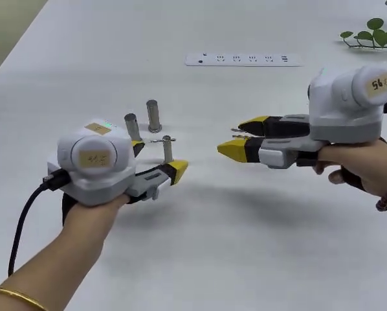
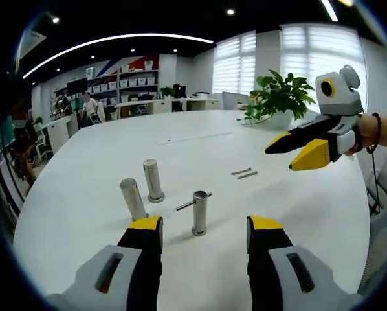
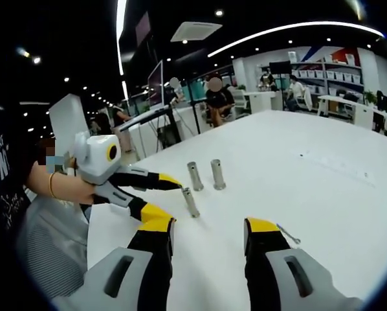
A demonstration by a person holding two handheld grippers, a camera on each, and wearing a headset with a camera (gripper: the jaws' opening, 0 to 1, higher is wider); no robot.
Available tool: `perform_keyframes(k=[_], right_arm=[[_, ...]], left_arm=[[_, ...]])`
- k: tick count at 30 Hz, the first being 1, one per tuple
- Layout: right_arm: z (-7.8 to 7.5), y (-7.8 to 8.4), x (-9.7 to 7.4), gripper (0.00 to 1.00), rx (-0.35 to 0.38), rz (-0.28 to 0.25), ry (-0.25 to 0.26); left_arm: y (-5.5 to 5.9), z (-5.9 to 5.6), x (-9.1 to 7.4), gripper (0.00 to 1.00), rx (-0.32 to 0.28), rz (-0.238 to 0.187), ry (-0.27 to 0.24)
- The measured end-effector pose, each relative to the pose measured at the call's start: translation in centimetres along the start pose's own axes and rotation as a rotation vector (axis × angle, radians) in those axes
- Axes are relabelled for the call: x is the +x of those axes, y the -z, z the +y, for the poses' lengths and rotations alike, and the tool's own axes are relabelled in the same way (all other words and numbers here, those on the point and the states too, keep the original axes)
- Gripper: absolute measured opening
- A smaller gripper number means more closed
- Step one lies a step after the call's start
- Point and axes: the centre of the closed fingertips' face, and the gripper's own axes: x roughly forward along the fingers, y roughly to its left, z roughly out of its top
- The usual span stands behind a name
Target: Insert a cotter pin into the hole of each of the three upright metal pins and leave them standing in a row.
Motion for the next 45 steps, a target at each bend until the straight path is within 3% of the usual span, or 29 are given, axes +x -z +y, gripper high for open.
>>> perform_keyframes(k=[10, 18, 34, 45], right_arm=[[-1.4, -1.8, 2.8, 0.42, -0.025, -0.024, 0.004], [-2.3, -3.3, 5.8, 0.41, -0.026, -0.032, -0.006], [-2.5, -3.4, 11.1, 0.41, -0.063, -0.026, -0.026], [-2.1, -3.5, 14.6, 0.35, -0.098, -0.007, -0.054]], left_arm=[[-1.0, -0.3, -1.8, 0.61, -0.025, -0.042, 0.035], [-1.0, -0.2, -3.1, 0.69, 0.008, -0.030, 0.027], [-1.1, 0.4, -4.8, 0.89, -0.016, -0.054, 0.034], [-0.8, 0.4, -5.4, 0.98, 0.017, -0.047, 0.027]])
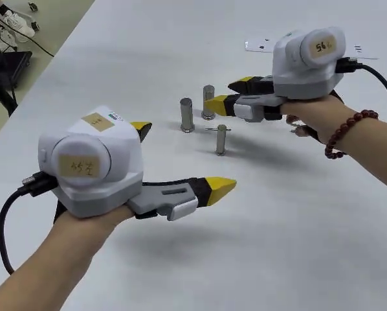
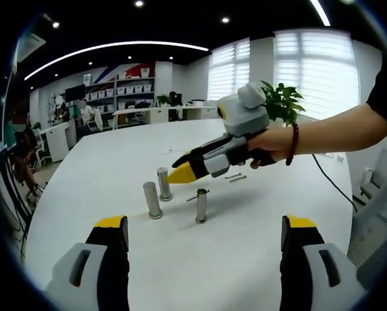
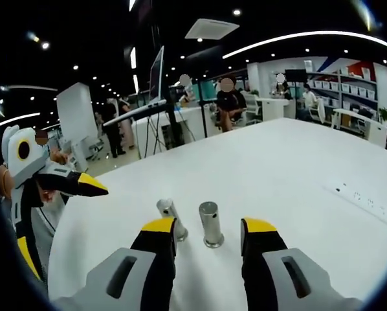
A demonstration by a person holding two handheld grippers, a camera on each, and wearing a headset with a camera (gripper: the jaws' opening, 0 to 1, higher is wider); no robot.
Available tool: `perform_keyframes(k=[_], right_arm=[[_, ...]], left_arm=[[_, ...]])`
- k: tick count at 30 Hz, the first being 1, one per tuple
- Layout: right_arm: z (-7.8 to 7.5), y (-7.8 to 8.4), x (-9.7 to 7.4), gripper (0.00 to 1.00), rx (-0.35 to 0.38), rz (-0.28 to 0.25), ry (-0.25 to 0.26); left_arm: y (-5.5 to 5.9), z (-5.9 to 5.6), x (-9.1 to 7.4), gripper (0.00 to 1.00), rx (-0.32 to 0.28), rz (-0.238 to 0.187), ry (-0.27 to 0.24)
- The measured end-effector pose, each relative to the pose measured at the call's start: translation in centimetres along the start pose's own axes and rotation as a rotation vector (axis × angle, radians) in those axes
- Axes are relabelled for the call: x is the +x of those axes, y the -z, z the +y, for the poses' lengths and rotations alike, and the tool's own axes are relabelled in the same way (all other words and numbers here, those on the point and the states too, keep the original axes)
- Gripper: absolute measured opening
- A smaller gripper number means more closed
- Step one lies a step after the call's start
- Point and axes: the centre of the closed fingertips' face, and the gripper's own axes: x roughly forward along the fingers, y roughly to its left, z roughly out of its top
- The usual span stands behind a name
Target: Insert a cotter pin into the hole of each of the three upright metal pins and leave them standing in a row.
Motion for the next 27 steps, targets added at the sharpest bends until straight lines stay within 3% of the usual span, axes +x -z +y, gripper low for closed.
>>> perform_keyframes(k=[7, 16, 20, 27], right_arm=[[0.0, 0.4, 1.7, 0.28, -0.023, 0.009, -0.017], [0.6, 0.5, 2.7, 0.18, -0.040, 0.012, -0.023], [0.2, 0.6, 2.5, 0.10, -0.054, 0.026, -0.011], [0.3, 0.5, 2.5, 0.09, -0.086, 0.040, -0.011]], left_arm=[[0.3, 0.3, -0.4, 0.99, 0.006, 0.014, -0.006], [0.4, 0.4, -0.6, 0.99, -0.004, 0.013, -0.007], [0.4, 0.3, -0.7, 0.99, -0.007, 0.013, -0.005], [0.2, 0.2, -0.8, 0.99, -0.014, 0.015, -0.001]])
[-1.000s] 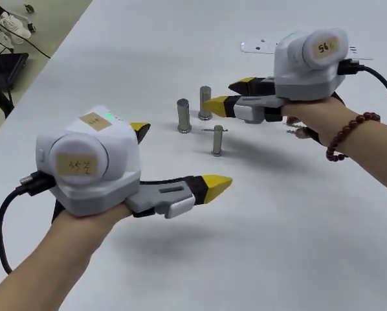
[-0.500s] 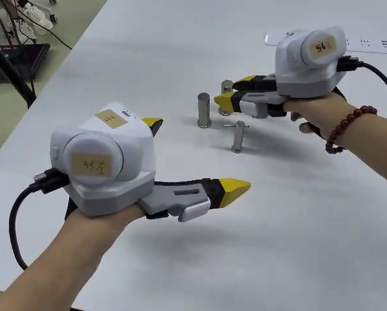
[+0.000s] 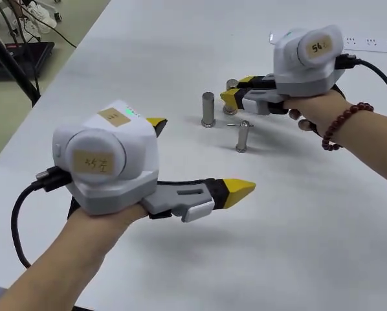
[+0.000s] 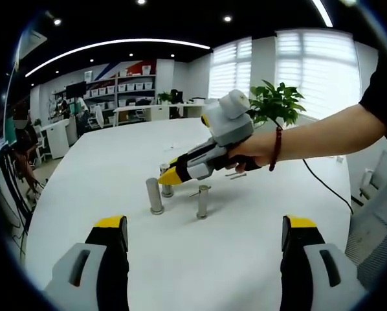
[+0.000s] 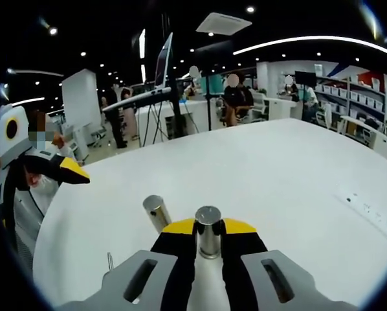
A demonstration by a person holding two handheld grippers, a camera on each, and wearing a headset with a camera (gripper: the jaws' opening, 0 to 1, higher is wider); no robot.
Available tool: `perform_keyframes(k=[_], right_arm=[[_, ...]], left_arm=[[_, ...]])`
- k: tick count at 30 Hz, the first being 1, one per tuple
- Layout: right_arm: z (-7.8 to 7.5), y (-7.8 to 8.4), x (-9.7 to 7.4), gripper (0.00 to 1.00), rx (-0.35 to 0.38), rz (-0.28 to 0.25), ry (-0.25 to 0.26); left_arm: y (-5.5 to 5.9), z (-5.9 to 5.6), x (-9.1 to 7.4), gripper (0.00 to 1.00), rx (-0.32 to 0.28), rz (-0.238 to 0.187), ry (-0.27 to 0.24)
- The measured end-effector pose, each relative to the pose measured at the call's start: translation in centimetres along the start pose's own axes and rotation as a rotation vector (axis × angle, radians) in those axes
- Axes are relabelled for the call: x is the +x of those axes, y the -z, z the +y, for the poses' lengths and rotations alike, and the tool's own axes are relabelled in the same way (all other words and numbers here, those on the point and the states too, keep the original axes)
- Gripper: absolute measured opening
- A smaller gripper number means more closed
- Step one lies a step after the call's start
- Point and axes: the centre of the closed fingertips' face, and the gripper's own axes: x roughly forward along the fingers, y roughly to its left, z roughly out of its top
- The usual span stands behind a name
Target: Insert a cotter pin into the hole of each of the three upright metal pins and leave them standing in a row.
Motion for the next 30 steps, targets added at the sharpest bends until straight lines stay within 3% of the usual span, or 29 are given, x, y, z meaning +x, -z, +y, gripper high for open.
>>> perform_keyframes(k=[12, 23, 30], right_arm=[[-1.0, 0.3, -1.2, 0.08, -0.042, 0.027, 0.055], [-2.0, 1.8, -4.4, 0.08, -0.027, 0.047, 0.126], [-1.7, 2.9, -6.8, 0.08, -0.012, 0.059, 0.166]], left_arm=[[-0.2, 0.2, -0.3, 0.98, 0.002, 0.003, -0.006], [-0.6, -0.2, -0.4, 0.97, -0.005, 0.001, 0.001], [-0.8, -0.4, -0.7, 0.96, -0.009, 0.004, 0.001]])
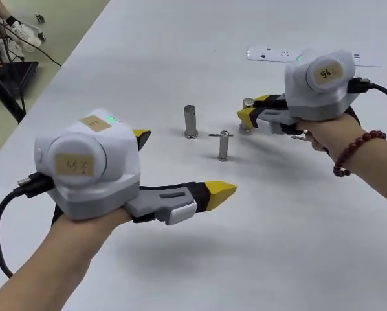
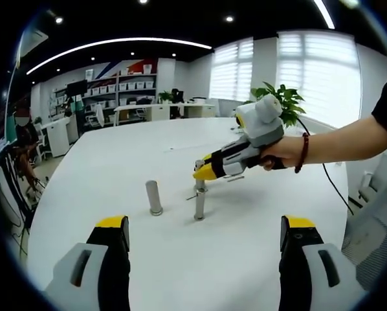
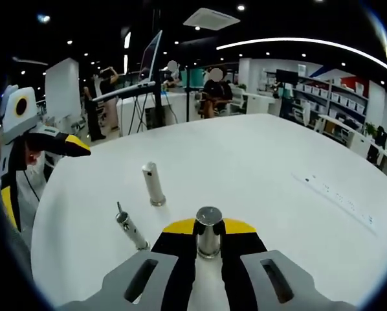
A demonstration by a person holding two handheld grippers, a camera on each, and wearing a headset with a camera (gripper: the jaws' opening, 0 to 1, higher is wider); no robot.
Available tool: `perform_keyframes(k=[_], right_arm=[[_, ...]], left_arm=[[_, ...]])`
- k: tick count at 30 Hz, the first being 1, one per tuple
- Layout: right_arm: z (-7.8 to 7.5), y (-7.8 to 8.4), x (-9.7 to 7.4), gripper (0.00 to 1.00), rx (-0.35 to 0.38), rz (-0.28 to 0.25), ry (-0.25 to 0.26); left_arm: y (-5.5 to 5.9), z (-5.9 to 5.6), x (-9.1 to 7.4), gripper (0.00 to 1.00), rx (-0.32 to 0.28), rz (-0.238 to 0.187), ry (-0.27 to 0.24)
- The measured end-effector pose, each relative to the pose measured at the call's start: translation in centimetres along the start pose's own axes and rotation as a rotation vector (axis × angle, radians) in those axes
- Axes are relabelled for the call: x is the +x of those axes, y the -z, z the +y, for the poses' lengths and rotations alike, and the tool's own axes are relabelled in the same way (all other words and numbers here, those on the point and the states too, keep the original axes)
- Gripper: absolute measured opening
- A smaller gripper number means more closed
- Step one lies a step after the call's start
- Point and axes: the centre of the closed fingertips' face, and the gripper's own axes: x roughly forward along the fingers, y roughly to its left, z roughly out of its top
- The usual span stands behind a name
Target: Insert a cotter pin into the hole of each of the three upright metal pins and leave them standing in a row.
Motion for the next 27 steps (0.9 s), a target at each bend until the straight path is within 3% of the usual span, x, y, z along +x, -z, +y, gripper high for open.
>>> perform_keyframes(k=[13, 27], right_arm=[[0.3, 1.5, -4.0, 0.08, 0.036, 0.010, 0.048], [2.8, 2.2, -6.8, 0.08, 0.033, 0.003, 0.077]], left_arm=[[-0.5, 0.1, -0.4, 0.96, 0.010, -0.011, -0.009], [-0.7, -0.1, -0.8, 0.95, 0.017, -0.013, -0.017]])
